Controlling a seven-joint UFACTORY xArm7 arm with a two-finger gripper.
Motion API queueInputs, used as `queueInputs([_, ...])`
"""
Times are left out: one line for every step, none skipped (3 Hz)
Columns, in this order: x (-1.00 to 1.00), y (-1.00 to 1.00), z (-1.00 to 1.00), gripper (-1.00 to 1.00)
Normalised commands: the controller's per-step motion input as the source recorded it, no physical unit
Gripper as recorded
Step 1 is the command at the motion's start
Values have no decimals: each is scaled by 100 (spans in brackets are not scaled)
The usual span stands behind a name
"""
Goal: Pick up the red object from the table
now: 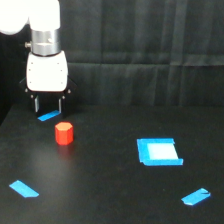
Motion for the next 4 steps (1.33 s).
queueInputs([-5,-4,7,97])
queueInputs([25,-33,-12,100])
queueInputs([54,-79,-7,99])
queueInputs([61,-86,-5,95])
